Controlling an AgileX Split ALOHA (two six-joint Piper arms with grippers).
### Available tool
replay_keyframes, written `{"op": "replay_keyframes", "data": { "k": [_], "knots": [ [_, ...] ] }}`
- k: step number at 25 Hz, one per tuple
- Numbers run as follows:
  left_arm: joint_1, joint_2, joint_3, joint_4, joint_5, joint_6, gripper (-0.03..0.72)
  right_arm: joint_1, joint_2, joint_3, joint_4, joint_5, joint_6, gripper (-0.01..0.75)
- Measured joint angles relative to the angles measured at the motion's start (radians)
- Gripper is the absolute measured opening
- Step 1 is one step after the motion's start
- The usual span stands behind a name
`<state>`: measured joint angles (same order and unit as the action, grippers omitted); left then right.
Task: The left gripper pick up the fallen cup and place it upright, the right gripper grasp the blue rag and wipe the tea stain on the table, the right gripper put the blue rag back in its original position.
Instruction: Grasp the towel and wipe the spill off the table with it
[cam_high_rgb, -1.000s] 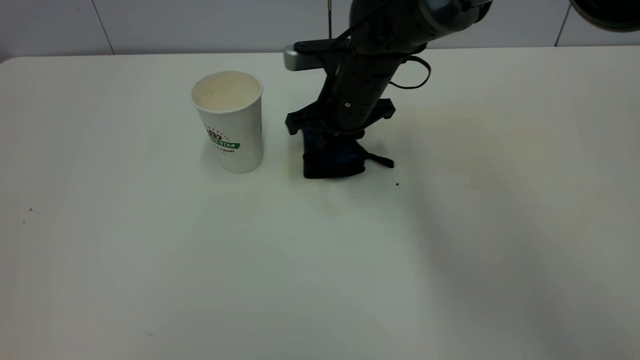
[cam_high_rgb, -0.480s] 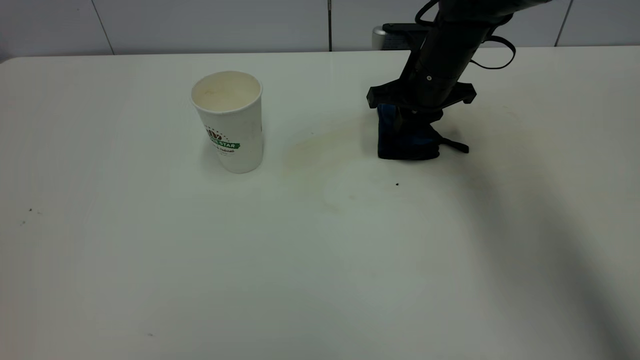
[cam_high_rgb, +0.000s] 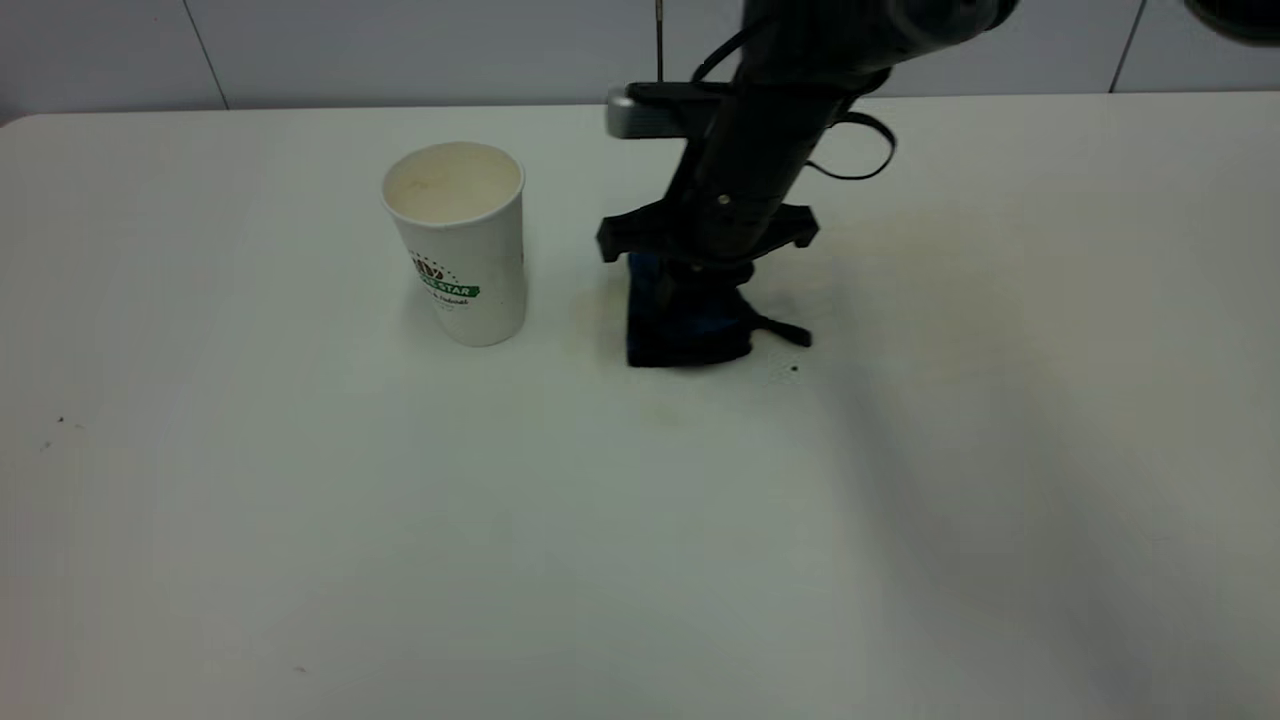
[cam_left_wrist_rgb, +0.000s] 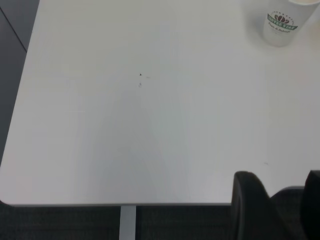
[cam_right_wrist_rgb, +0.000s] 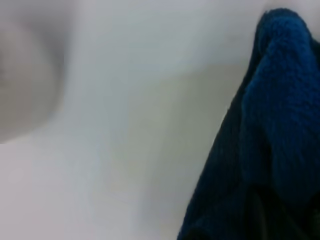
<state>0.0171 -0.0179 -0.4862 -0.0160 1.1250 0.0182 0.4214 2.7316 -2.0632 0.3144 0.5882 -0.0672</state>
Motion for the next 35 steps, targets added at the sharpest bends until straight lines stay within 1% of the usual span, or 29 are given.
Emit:
{"op": "replay_keyframes", "data": {
  "k": [4,8,13,16,21,26,28,35],
  "knots": [
    [0.000,0.000,0.000,0.000,0.000,0.000,0.278,0.079,0.004,0.001,0.006,-0.025,-0.003,0.082],
    [0.000,0.000,0.000,0.000,0.000,0.000,0.278,0.120,0.007,0.001,0.007,-0.058,-0.003,0.082],
    [0.000,0.000,0.000,0.000,0.000,0.000,0.278,0.125,0.008,0.007,-0.001,-0.104,-0.003,0.082],
    [0.000,0.000,0.000,0.000,0.000,0.000,0.278,0.110,0.010,0.007,-0.002,-0.130,-0.003,0.082],
    [0.000,0.000,0.000,0.000,0.000,0.000,0.278,0.042,0.010,0.008,-0.002,-0.142,-0.003,0.082],
    [0.000,0.000,0.000,0.000,0.000,0.000,0.278,-0.062,0.010,0.008,-0.026,-0.126,-0.015,0.082],
    [0.000,0.000,0.000,0.000,0.000,0.000,0.278,-0.104,0.008,0.007,-0.050,-0.096,-0.015,0.082],
    [0.000,0.000,0.000,0.000,0.000,0.000,0.278,-0.288,-0.002,0.000,-0.063,0.069,-0.017,0.082]
  ]
}}
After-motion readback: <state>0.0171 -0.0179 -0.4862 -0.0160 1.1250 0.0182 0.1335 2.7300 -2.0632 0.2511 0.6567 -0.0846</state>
